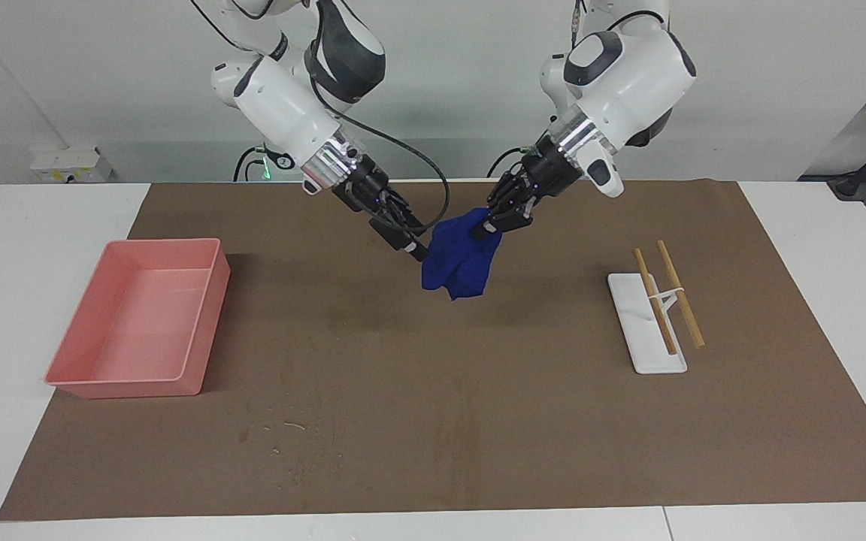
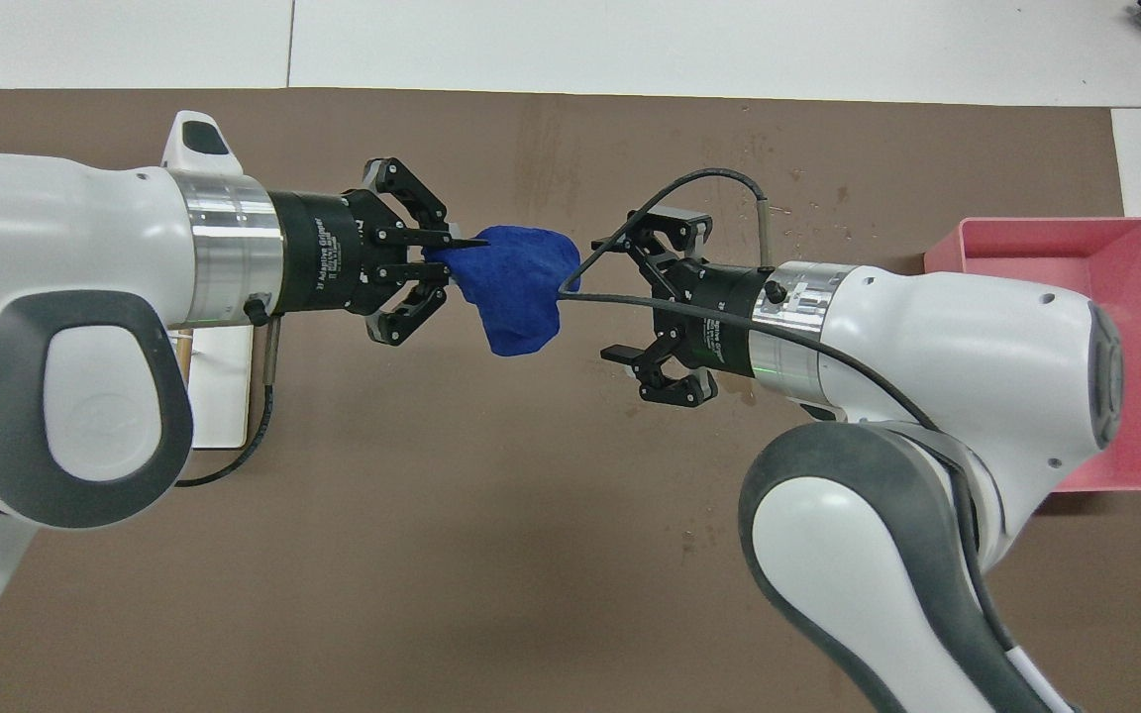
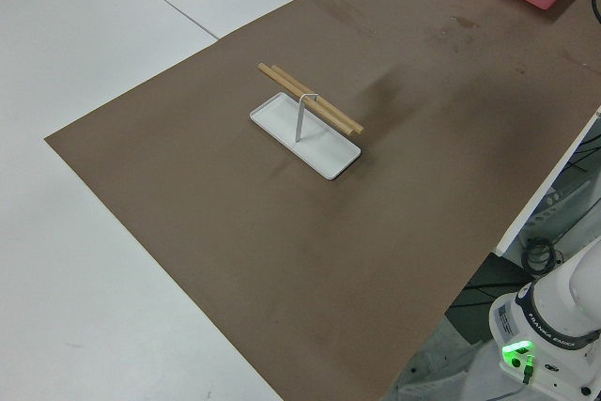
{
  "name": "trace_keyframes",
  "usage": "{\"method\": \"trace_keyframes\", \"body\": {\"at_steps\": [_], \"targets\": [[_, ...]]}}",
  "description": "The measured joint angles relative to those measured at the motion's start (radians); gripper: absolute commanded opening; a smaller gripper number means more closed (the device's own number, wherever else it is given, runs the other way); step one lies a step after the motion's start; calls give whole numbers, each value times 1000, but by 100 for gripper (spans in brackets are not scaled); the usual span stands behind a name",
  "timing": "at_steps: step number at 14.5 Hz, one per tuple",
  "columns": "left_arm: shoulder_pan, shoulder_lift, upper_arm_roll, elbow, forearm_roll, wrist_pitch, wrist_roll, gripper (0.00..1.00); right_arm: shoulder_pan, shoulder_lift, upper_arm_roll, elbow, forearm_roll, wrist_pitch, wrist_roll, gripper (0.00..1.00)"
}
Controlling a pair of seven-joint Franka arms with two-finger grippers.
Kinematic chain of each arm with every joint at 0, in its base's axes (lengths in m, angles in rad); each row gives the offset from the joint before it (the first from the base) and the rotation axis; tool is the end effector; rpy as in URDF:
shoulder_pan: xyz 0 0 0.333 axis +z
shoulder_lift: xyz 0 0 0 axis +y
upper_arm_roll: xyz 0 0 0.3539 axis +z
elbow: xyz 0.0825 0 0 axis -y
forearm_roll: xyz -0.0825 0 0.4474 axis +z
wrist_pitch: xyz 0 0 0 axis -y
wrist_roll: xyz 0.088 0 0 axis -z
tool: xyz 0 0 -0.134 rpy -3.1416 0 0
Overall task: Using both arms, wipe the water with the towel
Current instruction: 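Grasp the cloth with the right gripper while the left gripper releases it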
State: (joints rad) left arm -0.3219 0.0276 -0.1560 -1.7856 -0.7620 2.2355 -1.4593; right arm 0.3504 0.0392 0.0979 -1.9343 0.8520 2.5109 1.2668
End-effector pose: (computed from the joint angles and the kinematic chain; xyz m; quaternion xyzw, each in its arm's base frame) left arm 0.5924 -0.3454 0.5851 0.7229 0.5714 -0.1670 0.3506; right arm 0.6155 0.3018 0.5165 -0.7024 0.5854 0.0880 0.3953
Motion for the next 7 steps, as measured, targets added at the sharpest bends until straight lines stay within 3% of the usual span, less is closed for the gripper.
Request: {"method": "trace_keyframes", "body": {"at_steps": [5,6,7], "targets": [[-102,-1,0,-39,-1,197,-59,0,0,14,0,0,2,39,0,100],[-120,-1,0,-54,-1,256,-69,0,0,15,0,0,2,42,0,85],[-141,-1,0,-73,-1,322,-81,0,0,15,0,0,2,42,-3,60]]}}
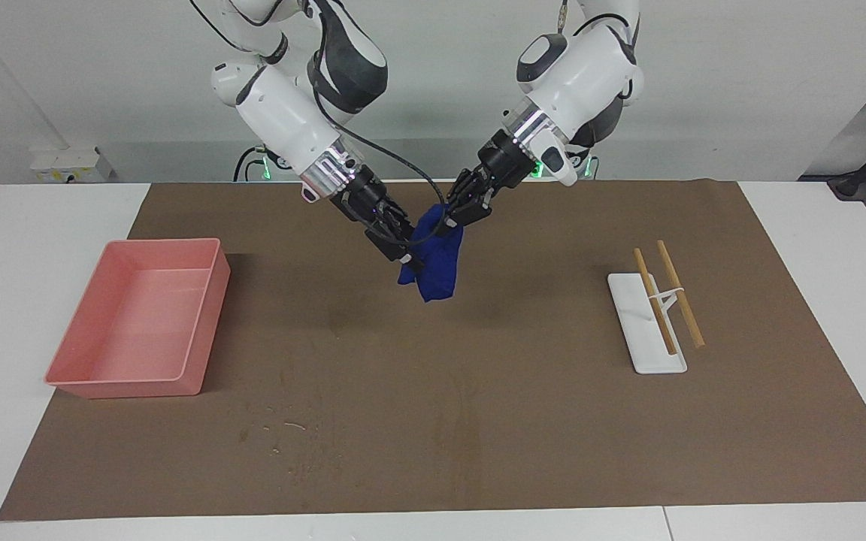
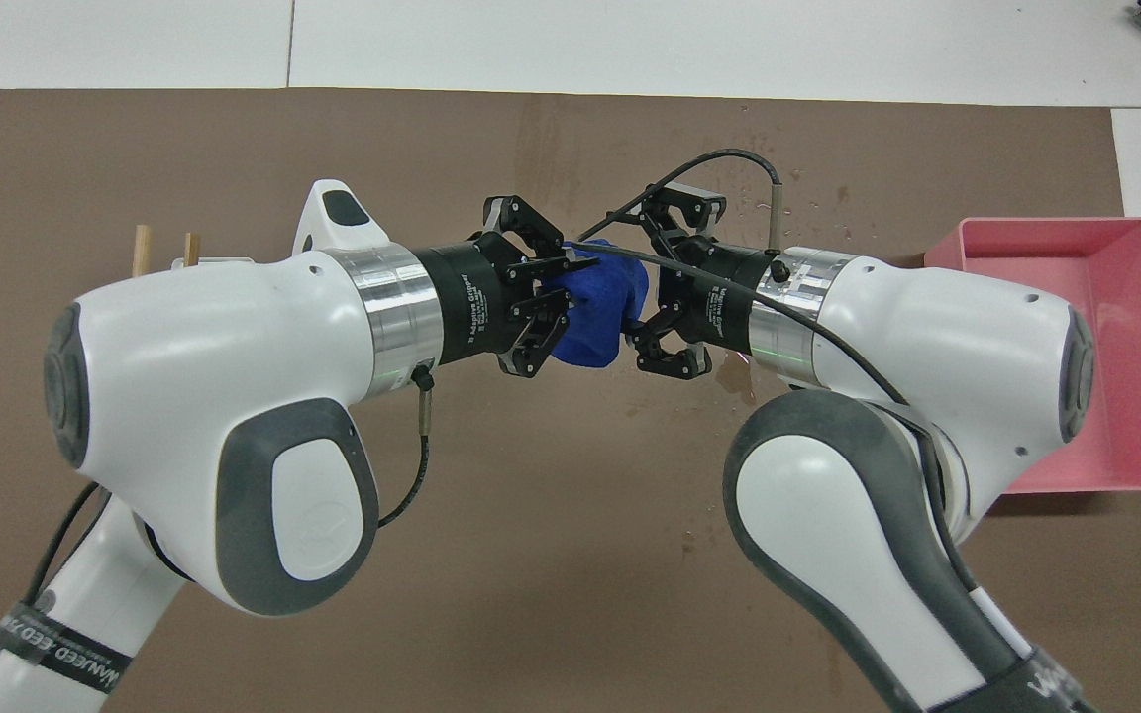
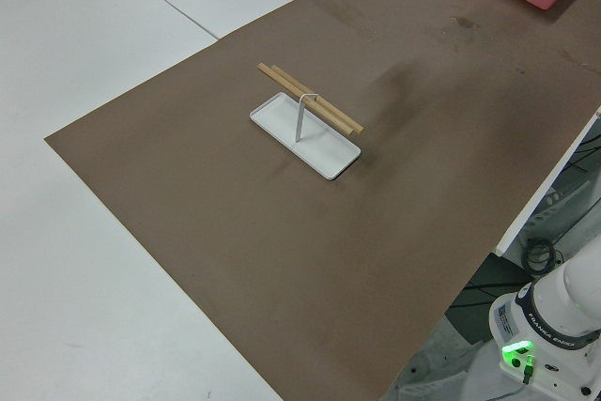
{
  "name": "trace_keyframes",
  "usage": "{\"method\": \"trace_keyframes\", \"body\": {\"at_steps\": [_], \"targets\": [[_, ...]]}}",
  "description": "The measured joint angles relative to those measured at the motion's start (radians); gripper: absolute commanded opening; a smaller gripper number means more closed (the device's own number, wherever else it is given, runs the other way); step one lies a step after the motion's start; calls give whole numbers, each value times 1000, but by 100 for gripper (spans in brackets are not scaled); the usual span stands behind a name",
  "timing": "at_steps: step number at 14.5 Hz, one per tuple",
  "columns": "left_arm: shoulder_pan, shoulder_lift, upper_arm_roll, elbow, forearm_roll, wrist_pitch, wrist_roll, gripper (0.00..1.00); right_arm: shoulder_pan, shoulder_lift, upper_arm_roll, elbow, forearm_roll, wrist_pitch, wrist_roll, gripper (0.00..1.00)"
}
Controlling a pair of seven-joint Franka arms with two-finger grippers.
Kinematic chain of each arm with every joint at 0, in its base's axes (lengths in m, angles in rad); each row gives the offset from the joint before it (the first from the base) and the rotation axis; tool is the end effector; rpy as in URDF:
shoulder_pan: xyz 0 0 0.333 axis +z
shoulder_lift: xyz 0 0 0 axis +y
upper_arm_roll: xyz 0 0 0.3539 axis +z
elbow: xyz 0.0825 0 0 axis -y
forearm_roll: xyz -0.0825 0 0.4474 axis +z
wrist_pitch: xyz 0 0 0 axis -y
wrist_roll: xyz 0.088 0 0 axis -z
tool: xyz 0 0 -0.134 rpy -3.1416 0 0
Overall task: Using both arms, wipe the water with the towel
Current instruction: 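Grasp the cloth with the right gripper while the left gripper releases it, then carry the cloth with the right gripper toward the pink bin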
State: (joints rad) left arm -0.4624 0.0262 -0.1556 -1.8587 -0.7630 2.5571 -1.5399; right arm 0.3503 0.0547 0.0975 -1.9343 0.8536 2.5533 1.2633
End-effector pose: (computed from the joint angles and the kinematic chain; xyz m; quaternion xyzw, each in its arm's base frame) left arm 0.5668 -0.4022 0.5752 0.6836 0.5918 -0.1184 0.4103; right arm 0.6222 0.2987 0.5099 -0.6957 0.5919 0.0749 0.4000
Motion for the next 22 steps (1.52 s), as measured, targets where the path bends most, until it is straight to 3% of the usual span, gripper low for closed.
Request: {"method": "trace_keyframes", "body": {"at_steps": [2,3,9,10,11,14,16,19,22], "targets": [[-36,0,-1,-33,-7,119,-33,0,-1,0,-1,0,0,0,-32,7],[-46,0,0,-43,-23,161,-43,0,-1,0,-2,0,0,0,-54,0],[-59,-6,1,-68,-59,202,-48,0,-5,0,-8,4,0,-48,-213,0],[-61,-9,1,-73,-59,202,-48,9,-4,0,-10,5,0,-65,-239,0],[-62,-14,2,-80,-59,202,-48,99,-4,0,-12,8,-1,-86,-269,0],[-66,-27,7,-99,-59,187,-48,100,-5,-1,-18,19,-97,-186,-369,0],[-52,-31,18,-97,-14,106,-25,100,-3,-3,-16,27,-205,-272,-452,0],[34,-31,24,-37,194,-48,54,100,-2,-9,-7,19,-354,-405,-667,0],[92,-25,29,14,426,-146,183,100,-16,-9,-9,-3,-520,-465,-910,0]]}}
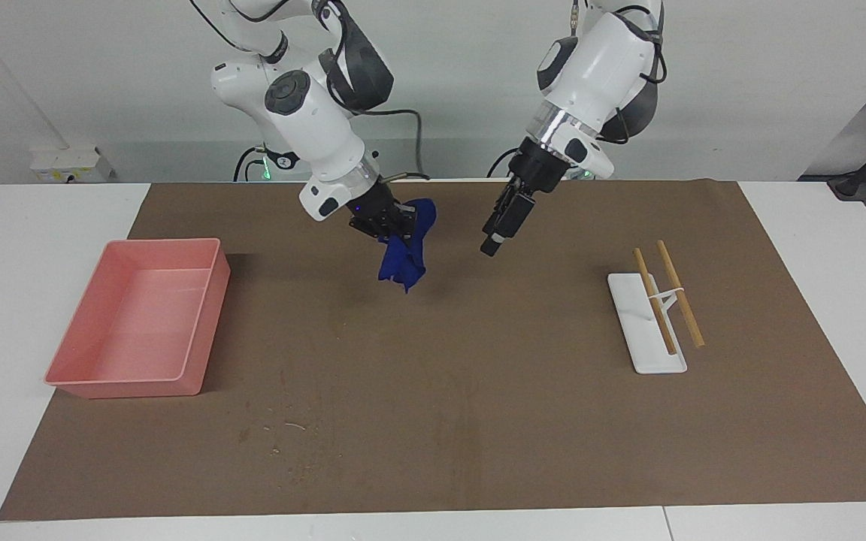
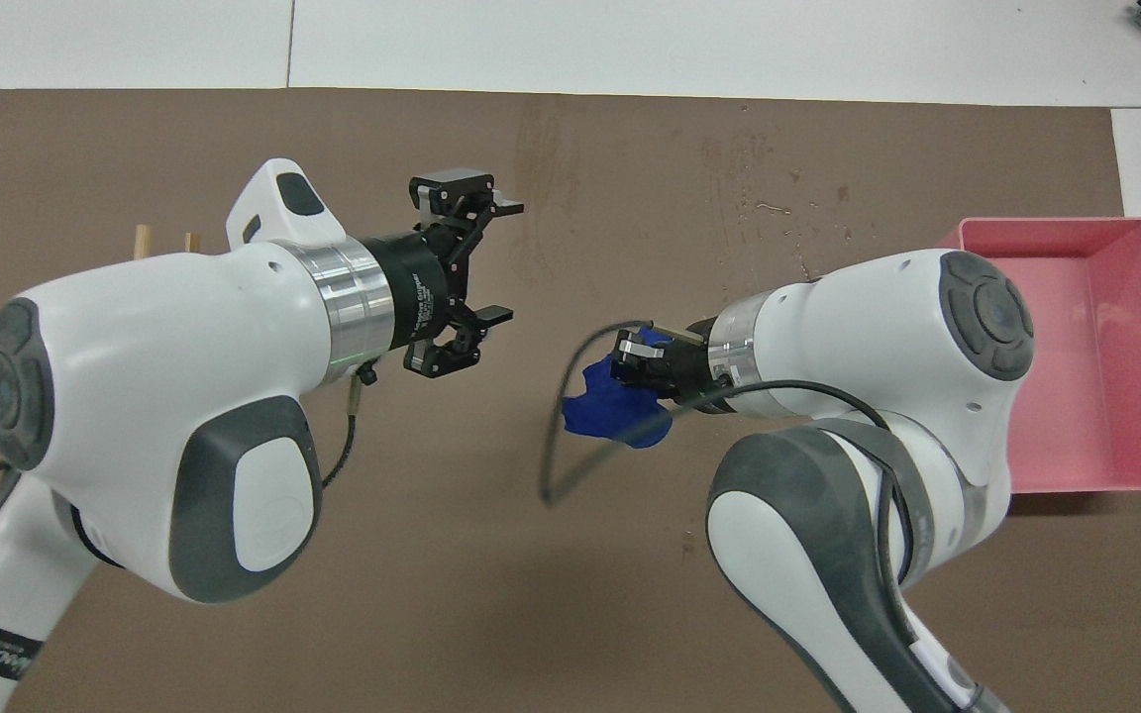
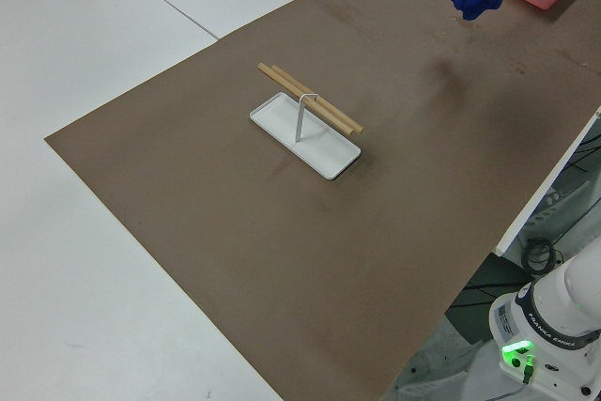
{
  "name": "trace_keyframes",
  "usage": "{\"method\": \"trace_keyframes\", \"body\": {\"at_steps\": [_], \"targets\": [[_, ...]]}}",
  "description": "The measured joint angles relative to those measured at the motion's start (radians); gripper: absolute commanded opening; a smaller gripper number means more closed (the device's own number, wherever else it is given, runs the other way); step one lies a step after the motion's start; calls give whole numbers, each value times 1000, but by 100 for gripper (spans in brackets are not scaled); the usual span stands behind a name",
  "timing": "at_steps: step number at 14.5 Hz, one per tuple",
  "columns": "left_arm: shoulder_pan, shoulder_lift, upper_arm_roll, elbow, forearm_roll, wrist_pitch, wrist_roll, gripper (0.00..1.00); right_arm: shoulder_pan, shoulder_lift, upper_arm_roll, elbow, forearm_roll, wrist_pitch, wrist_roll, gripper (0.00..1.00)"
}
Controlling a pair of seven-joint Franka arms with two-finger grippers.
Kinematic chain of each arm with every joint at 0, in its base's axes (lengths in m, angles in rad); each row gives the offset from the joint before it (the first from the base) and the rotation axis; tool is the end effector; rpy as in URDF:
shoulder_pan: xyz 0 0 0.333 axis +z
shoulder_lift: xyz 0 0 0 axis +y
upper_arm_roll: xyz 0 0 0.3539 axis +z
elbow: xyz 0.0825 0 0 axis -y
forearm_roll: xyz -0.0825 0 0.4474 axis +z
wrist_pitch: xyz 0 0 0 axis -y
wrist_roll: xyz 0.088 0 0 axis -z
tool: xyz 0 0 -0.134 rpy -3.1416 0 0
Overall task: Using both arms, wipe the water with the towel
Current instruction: 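Carry the cloth with the right gripper toward the pink bin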
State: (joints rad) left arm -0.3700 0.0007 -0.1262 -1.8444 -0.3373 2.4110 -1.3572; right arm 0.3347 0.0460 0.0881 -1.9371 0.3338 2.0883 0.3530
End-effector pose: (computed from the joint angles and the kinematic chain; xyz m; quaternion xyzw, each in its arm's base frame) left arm 0.5962 -0.3317 0.5804 0.8232 0.4757 0.0513 0.3057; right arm 0.5785 0.2859 0.4589 -0.9864 0.0402 0.0090 0.1589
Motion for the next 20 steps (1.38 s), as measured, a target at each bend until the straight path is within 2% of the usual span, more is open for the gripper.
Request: {"method": "trace_keyframes", "body": {"at_steps": [2,4,8,10,14,17,20], "targets": [[29,4,1,10,110,-77,140,100,-16,5,-2,-28,-99,-3,-152,0],[76,4,2,19,185,-176,370,100,-31,19,-3,-65,-181,2,-279,0],[217,4,7,71,273,-398,933,100,-54,53,-3,-179,-211,113,-449,0],[254,4,9,91,311,-479,1133,100,-54,70,-3,-210,-215,172,-490,0],[310,3,10,145,336,-658,1396,100,-55,134,-4,-218,-220,330,-559,0],[357,-4,13,228,335,-778,1452,100,-75,166,-3,-215,-318,405,-564,0],[399,-18,16,230,325,-800,1455,100,-110,191,-3,-197,-382,445,-613,0]]}}
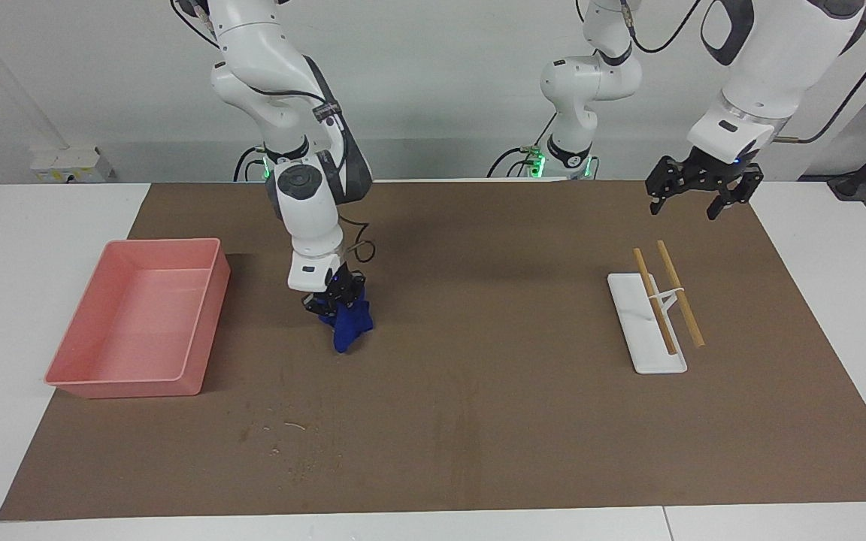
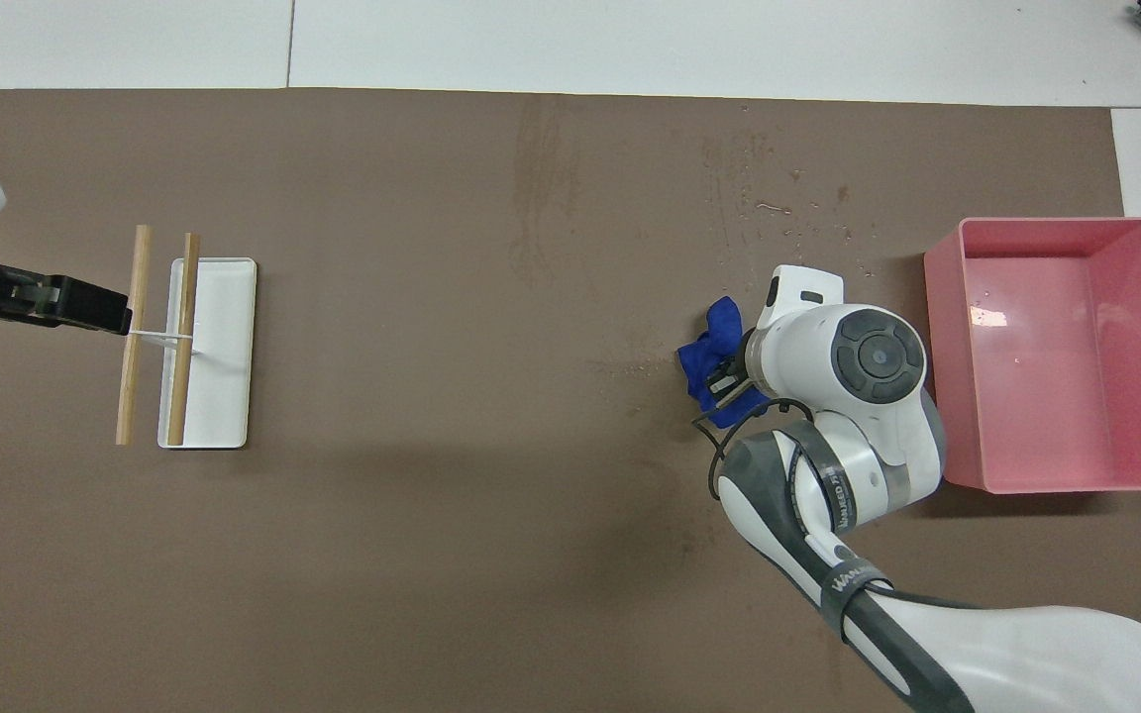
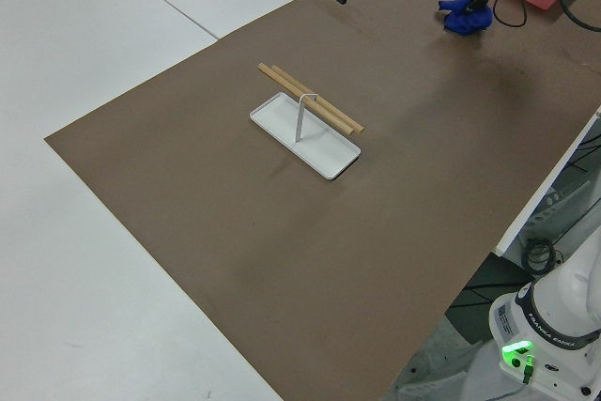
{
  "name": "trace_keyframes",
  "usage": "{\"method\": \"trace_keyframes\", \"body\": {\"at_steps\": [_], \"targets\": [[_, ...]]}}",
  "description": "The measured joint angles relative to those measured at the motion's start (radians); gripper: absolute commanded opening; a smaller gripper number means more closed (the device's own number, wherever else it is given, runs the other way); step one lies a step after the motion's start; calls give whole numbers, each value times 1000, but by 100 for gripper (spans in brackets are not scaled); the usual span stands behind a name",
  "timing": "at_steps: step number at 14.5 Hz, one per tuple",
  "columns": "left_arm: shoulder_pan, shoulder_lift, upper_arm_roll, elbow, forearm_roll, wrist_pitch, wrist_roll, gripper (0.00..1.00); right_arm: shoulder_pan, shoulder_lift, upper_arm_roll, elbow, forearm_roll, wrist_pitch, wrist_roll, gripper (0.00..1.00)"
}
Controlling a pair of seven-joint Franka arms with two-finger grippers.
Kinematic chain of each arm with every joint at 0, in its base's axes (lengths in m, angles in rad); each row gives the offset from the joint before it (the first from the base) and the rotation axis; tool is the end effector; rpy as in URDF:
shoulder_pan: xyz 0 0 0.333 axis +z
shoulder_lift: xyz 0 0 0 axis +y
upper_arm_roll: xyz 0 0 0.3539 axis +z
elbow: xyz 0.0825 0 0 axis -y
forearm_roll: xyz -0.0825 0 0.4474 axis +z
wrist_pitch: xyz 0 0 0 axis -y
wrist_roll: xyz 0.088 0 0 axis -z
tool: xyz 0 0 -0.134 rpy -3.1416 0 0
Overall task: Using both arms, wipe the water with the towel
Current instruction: 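Carry the cloth with the right gripper toward the pink bin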
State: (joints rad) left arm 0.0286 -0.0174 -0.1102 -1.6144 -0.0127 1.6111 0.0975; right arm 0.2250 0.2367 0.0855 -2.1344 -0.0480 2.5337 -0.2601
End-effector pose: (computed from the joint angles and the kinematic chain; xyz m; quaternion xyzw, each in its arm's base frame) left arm 0.6134 -0.0524 0.6262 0.9960 -0.0892 0.0070 0.0053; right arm 0.6120 0.1958 0.2767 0.9516 0.2963 0.0819 0.0033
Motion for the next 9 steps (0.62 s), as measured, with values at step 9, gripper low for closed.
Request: {"method": "trace_keyframes", "body": {"at_steps": [9], "targets": [[4,-7,-2,85,-2,-120,0,100,-34,137,-1,175,-116,21,-47,0]]}}
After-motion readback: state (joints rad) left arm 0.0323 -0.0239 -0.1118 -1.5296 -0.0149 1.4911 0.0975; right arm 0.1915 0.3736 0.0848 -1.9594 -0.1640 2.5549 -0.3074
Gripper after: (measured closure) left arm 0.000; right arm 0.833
